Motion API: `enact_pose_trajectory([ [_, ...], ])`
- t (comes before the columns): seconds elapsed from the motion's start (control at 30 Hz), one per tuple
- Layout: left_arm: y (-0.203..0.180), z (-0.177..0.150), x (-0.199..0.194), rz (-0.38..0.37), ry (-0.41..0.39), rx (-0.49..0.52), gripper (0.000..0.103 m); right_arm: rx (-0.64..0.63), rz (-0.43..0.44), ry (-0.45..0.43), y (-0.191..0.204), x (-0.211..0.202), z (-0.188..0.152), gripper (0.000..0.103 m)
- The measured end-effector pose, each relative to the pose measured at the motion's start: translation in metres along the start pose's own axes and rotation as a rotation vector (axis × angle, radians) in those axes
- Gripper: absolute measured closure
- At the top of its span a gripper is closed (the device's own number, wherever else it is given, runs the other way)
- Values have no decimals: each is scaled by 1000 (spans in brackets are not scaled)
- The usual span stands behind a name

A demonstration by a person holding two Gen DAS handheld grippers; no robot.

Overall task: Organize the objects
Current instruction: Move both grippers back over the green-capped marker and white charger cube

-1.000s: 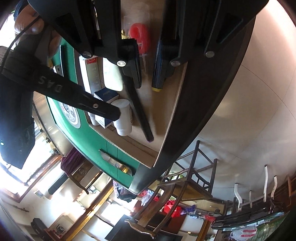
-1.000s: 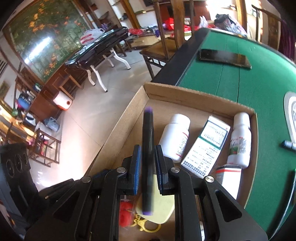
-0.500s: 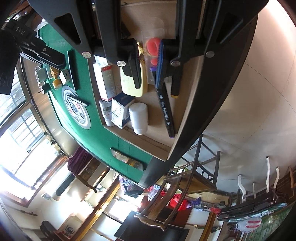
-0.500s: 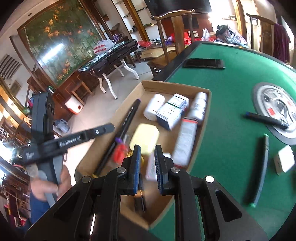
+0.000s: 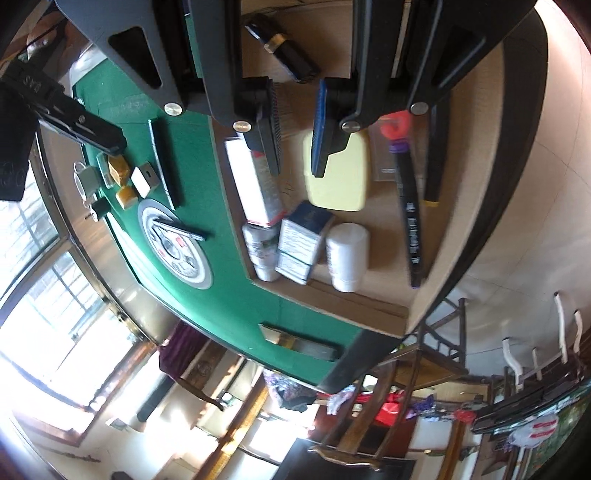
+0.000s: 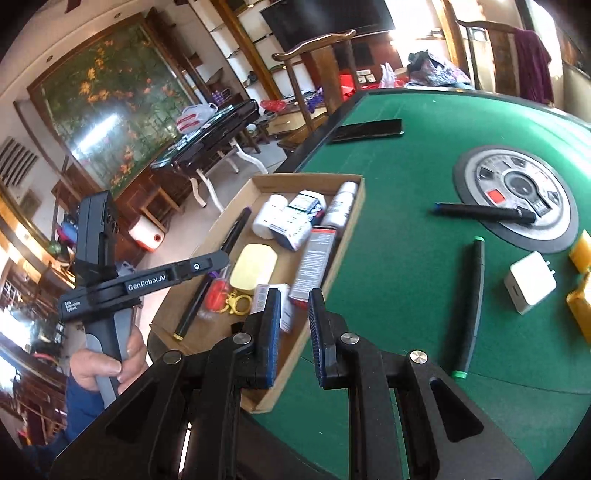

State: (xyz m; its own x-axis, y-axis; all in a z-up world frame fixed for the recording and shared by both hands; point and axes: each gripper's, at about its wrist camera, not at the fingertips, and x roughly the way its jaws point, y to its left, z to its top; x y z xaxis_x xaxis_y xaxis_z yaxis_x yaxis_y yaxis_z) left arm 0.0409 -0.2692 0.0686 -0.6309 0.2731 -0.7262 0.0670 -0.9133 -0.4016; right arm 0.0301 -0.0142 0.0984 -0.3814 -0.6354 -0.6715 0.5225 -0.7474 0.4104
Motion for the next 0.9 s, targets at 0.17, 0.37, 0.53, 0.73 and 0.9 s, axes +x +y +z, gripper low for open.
enact_pose_trajectory([
  [0.17,-21,0,6,-18,20,25,88,23,-34,-23,-21,-11,3,88],
  [0.37,-45,-6,20,-59,68,64,88,77,-29,-46,-42,-19,4,88],
  [0.53,-74,-11,33,-80,93,100,88,116,-68,-40,-64,-30,-6,88],
  [0.73,-109,-13,57,-69,148,167,88,184,-171,-44,-109,-40,-18,88],
  [0.9,-131,-15,81,-86,203,155,88,302,-224,-68,-162,-46,-19,88],
])
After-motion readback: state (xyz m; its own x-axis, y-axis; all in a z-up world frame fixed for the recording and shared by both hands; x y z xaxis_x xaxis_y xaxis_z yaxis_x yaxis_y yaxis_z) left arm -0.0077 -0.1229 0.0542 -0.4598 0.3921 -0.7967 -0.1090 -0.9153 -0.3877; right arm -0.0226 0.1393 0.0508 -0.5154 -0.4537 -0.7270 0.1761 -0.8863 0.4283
